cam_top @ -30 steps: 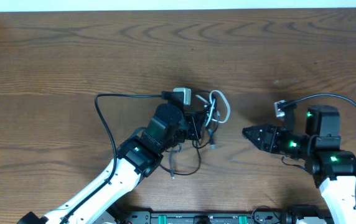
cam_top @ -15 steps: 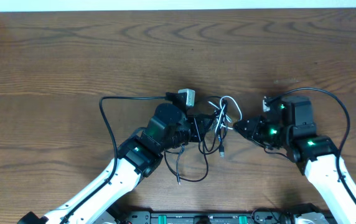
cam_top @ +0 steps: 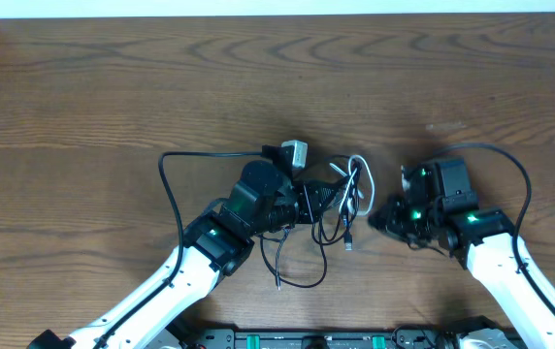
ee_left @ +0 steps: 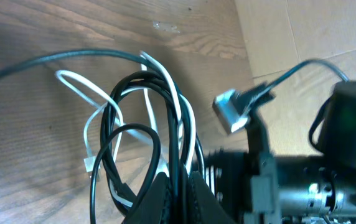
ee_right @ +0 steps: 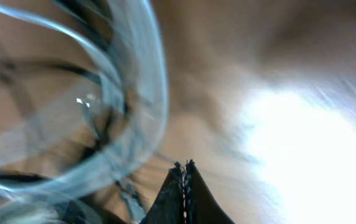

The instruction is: Untangle cables

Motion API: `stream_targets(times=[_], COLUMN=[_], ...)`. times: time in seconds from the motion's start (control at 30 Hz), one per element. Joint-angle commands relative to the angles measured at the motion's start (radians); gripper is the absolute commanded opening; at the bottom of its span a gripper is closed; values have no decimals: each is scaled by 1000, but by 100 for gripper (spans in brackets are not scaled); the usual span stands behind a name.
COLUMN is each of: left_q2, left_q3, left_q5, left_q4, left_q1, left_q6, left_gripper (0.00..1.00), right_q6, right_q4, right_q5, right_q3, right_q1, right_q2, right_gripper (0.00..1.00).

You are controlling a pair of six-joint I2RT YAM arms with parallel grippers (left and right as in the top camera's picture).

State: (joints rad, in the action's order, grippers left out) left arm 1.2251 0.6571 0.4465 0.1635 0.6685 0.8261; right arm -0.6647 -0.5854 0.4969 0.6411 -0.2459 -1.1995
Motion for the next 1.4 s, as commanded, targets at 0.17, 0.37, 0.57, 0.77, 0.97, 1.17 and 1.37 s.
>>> stream_targets(times=[0.17,0.37,0.57,0.77,0.97,1.17,1.37], left_q2=[-2,-2,-2,-2,-2,-2,-2], left_q3=[9,9,9,9,9,9,9], left_q5=[-5,-5,3,7,15,25,59], left_q4=[11,11,10,10,11,12,23], left_q1=[-35,-35,-35,-35,-35,-35,-35], left_q6=[-29,-28,-28,-28,-27,17,40], left_gripper=[8,8,8,8,8,8,8], right_q6=[0,-46,-325,-383,-435,-443,-443], right_q4=[-233,-46,63,158,215,216,219], right_q5=[-332,-33,8,10,-37,-50,-58], right_q3=[4,4,4,4,4,4,4], right_q1=[14,16,15,-7,-45,-76,-88], right_q2=[18,18,16,16,9,-21,-53], right_gripper=[1,48,37,41,43,36,5])
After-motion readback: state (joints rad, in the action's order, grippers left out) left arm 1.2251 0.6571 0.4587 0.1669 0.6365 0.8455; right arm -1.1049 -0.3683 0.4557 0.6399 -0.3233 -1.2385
